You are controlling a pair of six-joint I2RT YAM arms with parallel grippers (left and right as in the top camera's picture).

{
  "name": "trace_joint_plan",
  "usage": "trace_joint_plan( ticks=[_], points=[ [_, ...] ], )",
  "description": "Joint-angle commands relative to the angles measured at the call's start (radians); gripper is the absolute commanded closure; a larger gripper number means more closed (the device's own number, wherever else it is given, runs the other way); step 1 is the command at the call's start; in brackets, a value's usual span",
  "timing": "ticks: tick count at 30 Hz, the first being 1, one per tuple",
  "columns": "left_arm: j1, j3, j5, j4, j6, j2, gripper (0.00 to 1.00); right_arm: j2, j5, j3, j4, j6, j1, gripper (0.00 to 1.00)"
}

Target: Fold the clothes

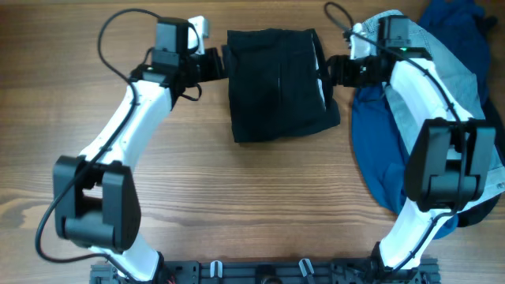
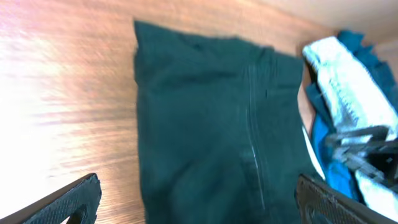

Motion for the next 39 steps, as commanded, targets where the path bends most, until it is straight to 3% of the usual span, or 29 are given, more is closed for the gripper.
trace_joint_plan(
  ticks=[1, 5, 8, 12, 28, 29, 30, 31, 36, 39],
  points=[
    [0.018, 0.002, 0.013, -0.004, 0.038, -0.082, 0.0, 0.001, 0.113, -0.001, 0.007, -0.017, 0.047, 0.34],
    [0.018, 0.002, 0.012, -0.021, 0.051, -0.085, 0.0, 0.051, 0.119, -0.009, 0.011, -0.019, 0.061, 0.41],
    [0.018, 0.002, -0.003, -0.025, 0.051, -0.085, 0.0, 0.072, 0.114, -0.014, 0.021, -0.018, 0.062, 0.75],
    [0.018, 0.002, -0.011, -0.025, 0.051, -0.085, 0.0, 0.072, 0.088, -0.014, 0.04, -0.018, 0.062, 0.95],
    [0.017, 0.002, -0.028, -0.031, 0.077, -0.084, 0.0, 0.035, 0.024, 0.009, 0.021, -0.058, -0.011, 0.96],
    [0.014, 0.002, -0.028, -0.04, 0.077, -0.084, 0.0, 0.035, 0.035, 0.009, 0.022, -0.026, -0.018, 0.92],
    [0.01, 0.002, -0.029, -0.052, 0.079, -0.082, 0.0, 0.035, 0.035, 0.01, 0.022, -0.014, -0.025, 0.48],
    [0.006, 0.002, -0.029, -0.082, 0.116, -0.08, 0.0, 0.026, 0.034, 0.011, 0.014, -0.006, -0.044, 0.32],
    [-0.019, 0.002, -0.016, -0.163, 0.231, -0.069, 0.0, -0.065, 0.027, 0.017, -0.014, -0.002, -0.091, 0.27],
    [-0.132, 0.002, -0.015, -0.155, 0.317, -0.069, 0.0, -0.132, 0.029, 0.017, -0.031, 0.002, -0.127, 0.18]
  ],
)
